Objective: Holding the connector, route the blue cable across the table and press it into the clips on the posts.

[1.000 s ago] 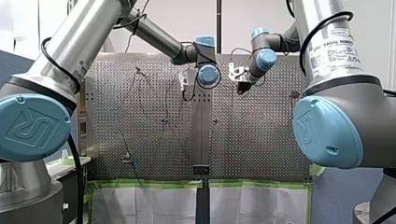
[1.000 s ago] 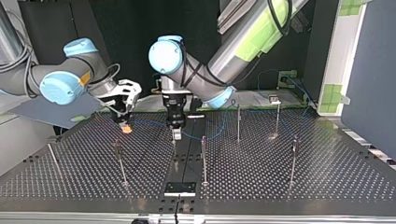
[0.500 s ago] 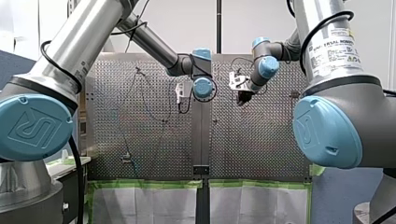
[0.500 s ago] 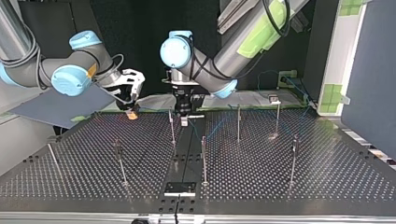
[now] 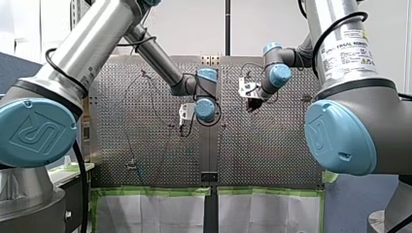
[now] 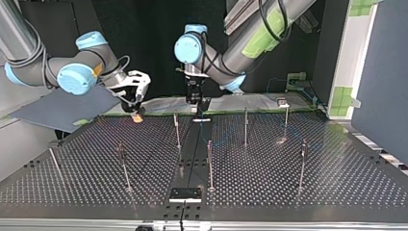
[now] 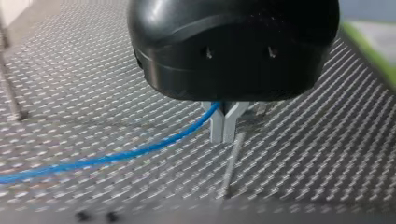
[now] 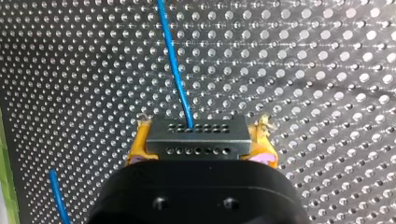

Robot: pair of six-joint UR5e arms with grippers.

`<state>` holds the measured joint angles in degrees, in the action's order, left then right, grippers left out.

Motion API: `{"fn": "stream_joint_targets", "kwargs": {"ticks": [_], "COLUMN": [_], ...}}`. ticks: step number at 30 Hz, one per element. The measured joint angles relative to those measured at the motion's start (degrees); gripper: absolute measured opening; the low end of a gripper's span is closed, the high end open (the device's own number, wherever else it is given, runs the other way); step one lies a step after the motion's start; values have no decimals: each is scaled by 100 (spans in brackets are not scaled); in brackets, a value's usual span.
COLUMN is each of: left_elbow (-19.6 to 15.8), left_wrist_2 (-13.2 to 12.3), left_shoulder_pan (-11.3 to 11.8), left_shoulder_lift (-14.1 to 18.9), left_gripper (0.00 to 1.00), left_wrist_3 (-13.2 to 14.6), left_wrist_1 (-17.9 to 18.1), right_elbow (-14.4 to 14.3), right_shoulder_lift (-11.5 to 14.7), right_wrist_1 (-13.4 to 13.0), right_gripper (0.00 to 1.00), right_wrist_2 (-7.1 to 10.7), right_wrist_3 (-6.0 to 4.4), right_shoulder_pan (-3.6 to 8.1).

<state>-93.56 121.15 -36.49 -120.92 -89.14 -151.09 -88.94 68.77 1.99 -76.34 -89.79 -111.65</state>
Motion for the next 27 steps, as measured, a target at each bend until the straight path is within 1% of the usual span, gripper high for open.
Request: {"fn": "stream_joint_targets", "kwargs": {"ticks": [5, 8, 13, 19, 22, 27], "left_elbow": [-235, -371, -595, -842, -825, -650], "left_wrist_2": [-208, -296, -470, -666, -761, -857], "left_shoulder_pan": [-1, -6, 0, 20, 38, 47], "left_shoulder_lift": [-79, -86, -90, -92, -97, -219], "left_gripper": [0, 0, 0, 0, 0, 0], "left_wrist_3": [-104, -162, -262, -414, -461, -518], "left_wrist_1": [169, 194, 206, 285, 306, 218], "right_elbow": [-57, -87, -117, -146, -149, -150], "right_shoulder_lift": [-111, -181, -259, -494, -570, -609], "right_wrist_1": [-75, -104, -188, -278, -376, -508], "right_gripper": [0, 0, 0, 0, 0, 0], "right_wrist_2": [39, 46, 48, 49, 49, 49], "right_wrist_3": [-11, -18, -71, -81, -107, -184], "right_shoulder_pan": [-22, -17, 10, 17, 22, 51]}}
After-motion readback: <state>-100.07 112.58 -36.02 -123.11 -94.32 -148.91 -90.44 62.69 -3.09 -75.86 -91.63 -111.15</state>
